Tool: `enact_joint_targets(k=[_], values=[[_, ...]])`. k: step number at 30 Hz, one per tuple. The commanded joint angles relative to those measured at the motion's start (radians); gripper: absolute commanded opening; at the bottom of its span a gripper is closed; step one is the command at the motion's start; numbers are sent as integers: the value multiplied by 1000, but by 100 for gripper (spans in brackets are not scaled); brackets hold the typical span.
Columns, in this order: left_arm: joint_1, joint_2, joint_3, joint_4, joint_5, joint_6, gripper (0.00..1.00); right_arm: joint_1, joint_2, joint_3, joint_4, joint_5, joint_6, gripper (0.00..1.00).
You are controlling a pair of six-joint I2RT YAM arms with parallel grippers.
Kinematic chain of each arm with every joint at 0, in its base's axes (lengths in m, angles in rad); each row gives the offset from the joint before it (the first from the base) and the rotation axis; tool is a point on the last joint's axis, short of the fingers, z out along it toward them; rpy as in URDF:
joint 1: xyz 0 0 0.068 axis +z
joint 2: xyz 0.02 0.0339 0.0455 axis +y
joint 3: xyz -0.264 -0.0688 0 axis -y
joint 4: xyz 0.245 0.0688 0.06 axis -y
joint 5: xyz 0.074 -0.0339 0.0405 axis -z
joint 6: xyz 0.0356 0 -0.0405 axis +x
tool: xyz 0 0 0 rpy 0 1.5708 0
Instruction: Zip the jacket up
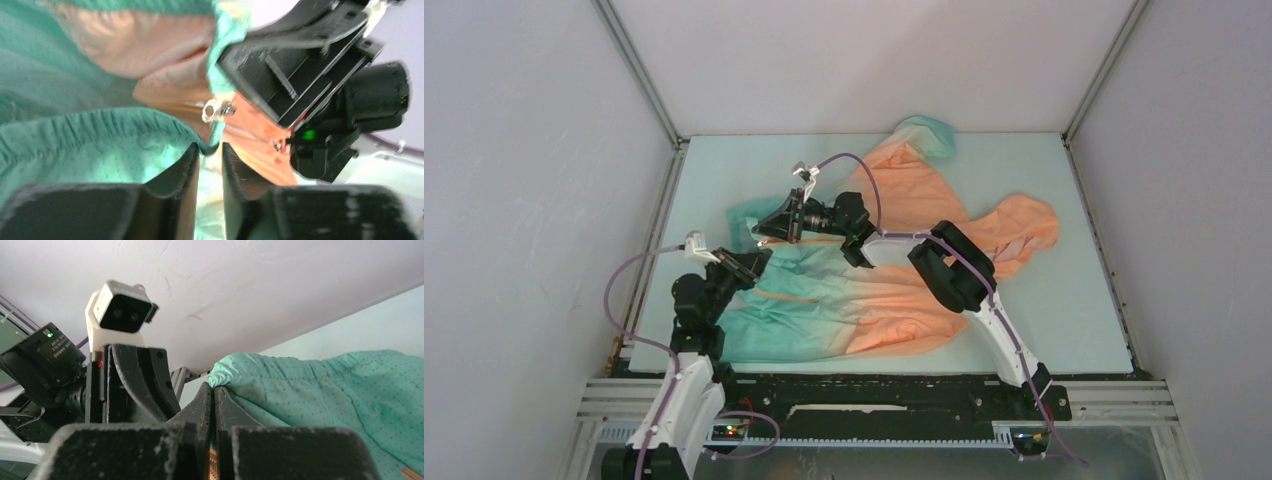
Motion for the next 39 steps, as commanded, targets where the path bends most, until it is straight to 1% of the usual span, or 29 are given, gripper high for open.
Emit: enact_joint_targets(k=[1,2,5,8,10,12,15,17,18,21,23,24,26,29,32,39], values=[[-21,-81,41,-207,10,-2,33,-16,-29,53,120,-21,46,0],[-20,-98,46,-243,4,-6,40,-18,-25,57,123,-24,49,0],[-16,-159,75,-330,1,-17,50,-21,-11,69,141,-35,69,0],[-2,-216,128,-417,-1,2,53,-24,-5,71,153,-44,74,0],[2,-231,191,-518,-20,42,56,-23,-5,67,165,-51,75,0],[1,-217,260,-562,-31,62,63,-25,-5,61,179,-53,77,0],[4,-181,358,-604,-52,67,65,-24,-5,58,183,-56,74,0],[5,-161,434,-662,-119,70,68,-24,-6,56,184,-58,71,0],[6,-152,467,-695,-180,62,69,-24,-7,54,185,-58,71,0],[14,-113,538,-731,-268,2,76,-24,-9,49,190,-61,68,0],[29,-56,562,-728,-256,-53,77,-22,-13,44,193,-63,65,0],[45,-18,569,-715,-226,-83,76,-22,-14,42,195,-64,63,0],[83,57,577,-680,-156,-133,68,-20,-15,38,195,-66,60,0],[92,147,576,-604,-78,-168,64,-18,-17,37,189,-71,51,0],[93,182,565,-556,-52,-179,64,-14,-18,37,183,-74,40,0],[93,204,526,-469,3,-166,65,-11,-17,40,174,-78,35,0]])
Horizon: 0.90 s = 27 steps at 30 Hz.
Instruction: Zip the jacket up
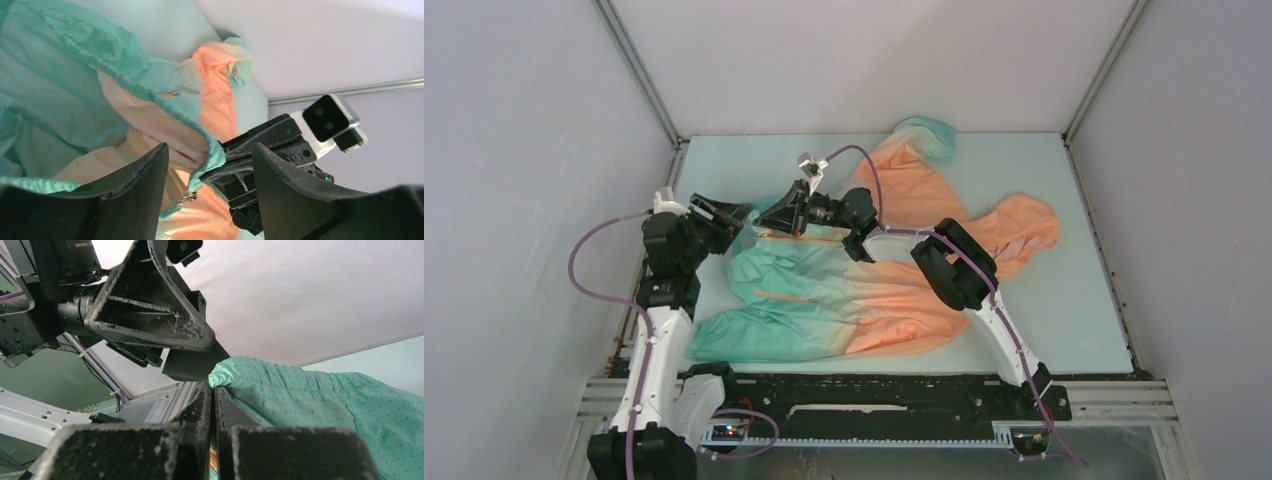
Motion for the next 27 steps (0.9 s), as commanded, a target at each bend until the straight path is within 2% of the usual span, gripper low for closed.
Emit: enact_joint_targets(k=[1,10,12,15,20,21,25,27], values=[[5,-2,-35,117,76,-13,63,10,-18,12,40,-10,-22,0],[3,29,-26,101,117,28,52,11,-26,8,26,-21,-40,0],[3,47,-14,99,136,40,46,10,-31,6,13,-29,-55,0],[3,73,-6,94,155,46,35,17,-43,-4,-6,-39,-91,0],[4,87,2,79,169,68,5,22,-87,-38,-77,-10,-156,1],[3,82,4,66,161,75,1,21,-105,-55,-105,9,-174,7],[6,79,18,-12,137,93,0,21,-237,-168,-333,160,-303,39],[5,91,26,-48,134,94,0,27,-305,-200,-474,238,-382,70]])
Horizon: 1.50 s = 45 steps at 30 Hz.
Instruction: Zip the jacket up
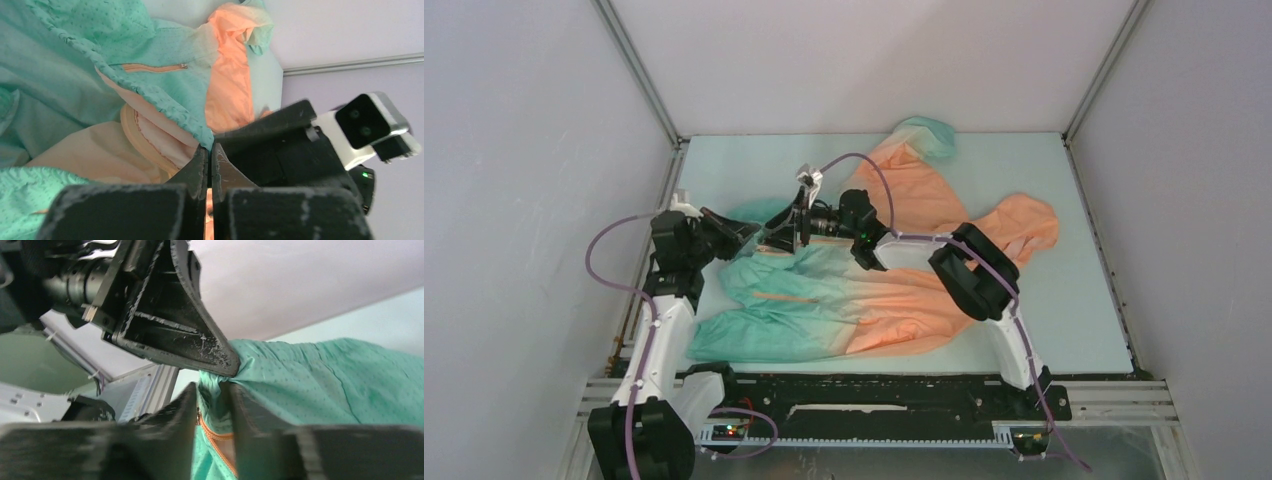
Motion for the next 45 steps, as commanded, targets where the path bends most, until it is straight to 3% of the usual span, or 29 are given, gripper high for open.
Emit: enact_joint_targets(k=[1,4,8,11,16,30,45], values=[[-2,4,65,-86,15,34,0,14,-207,-53,-322,232,-207,74],[-1,17,83,-137,20,35,0,39,-277,-80,-536,396,-223,78],[-1,14,80,-166,17,1,0,138,-347,-150,-637,678,-241,79],[2,21,60,-168,29,-64,0,220,-354,-150,-675,917,-270,83],[11,50,37,-175,59,-125,0,285,-357,-151,-678,1104,-262,83],[28,39,29,-189,79,-156,0,343,-315,-130,-595,1138,-332,83],[42,33,27,-198,110,-154,0,399,-209,53,-702,1273,-392,83]])
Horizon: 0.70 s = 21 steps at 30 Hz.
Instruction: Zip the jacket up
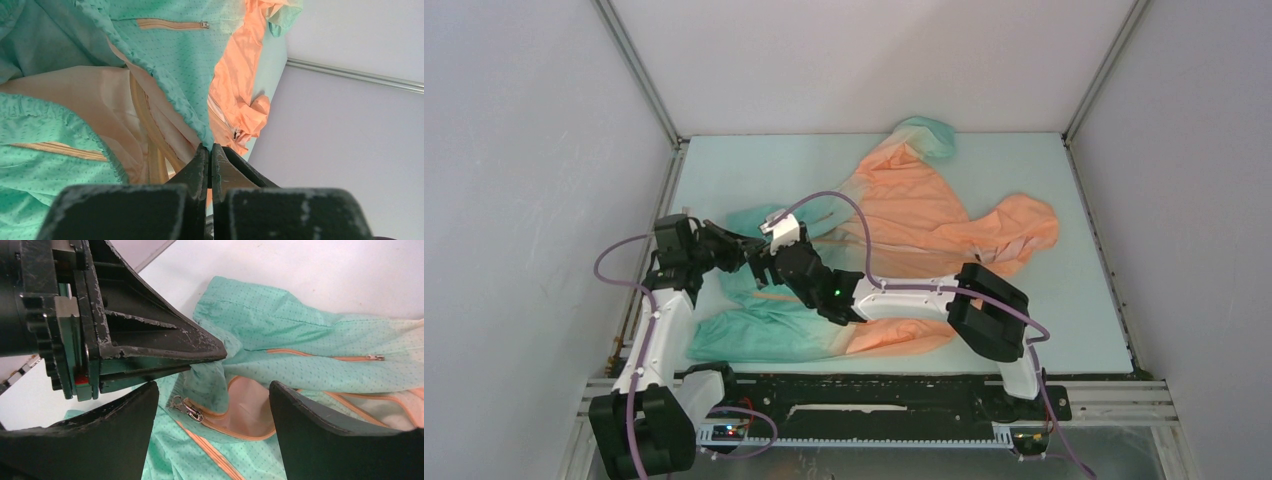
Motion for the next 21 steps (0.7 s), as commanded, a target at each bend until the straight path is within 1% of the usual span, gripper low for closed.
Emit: enact_joint_targets(k=[1,5,8,13,21], values=[[11,-20,12,2,43,-13,0,16,33,103,-40,82,-30,83],[16,-21,14,0,47,-11,0,22,56,141,-83,106,-33,83],[22,-22,14,-4,48,-5,0,26,57,142,-86,116,-40,81],[26,-18,13,-8,47,4,0,30,34,119,-81,126,-41,73],[31,-20,9,-16,40,16,0,32,-17,67,-76,149,-31,73]])
